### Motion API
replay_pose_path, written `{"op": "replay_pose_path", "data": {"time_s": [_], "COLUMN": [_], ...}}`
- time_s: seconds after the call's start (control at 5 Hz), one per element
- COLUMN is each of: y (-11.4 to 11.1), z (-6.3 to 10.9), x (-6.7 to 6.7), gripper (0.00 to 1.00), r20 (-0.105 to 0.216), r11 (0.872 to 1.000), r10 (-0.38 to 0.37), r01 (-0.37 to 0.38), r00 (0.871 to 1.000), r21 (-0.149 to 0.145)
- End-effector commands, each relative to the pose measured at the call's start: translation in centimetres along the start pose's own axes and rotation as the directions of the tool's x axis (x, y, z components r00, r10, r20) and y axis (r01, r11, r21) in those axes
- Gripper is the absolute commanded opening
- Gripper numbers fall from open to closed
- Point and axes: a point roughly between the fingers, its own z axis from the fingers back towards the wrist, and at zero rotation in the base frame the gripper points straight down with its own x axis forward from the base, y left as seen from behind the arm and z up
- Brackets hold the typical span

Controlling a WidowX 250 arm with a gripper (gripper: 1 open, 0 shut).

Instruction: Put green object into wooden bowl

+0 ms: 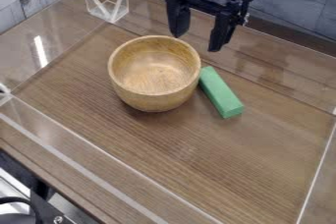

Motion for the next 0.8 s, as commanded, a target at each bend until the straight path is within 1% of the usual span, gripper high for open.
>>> {"op": "replay_pose_path", "data": {"time_s": [0.0, 0.2, 0.4, 0.6], "y": [-0.1, -0.7, -1.6, -1.9], "z": [-0.8, -2.9, -4.6, -6.3], "x": [-0.6, -0.2, 0.6, 0.9], "gripper": [1.00, 1.00, 1.00, 1.00], "r20": [-0.013, -0.008, 0.020, 0.048], "r11": [0.999, 0.984, 0.947, 0.910], "r10": [0.048, 0.173, 0.315, 0.405], "r01": [-0.048, -0.173, -0.313, -0.397], "r00": [0.999, 0.985, 0.949, 0.913], "r21": [-0.010, -0.036, -0.077, -0.120]}}
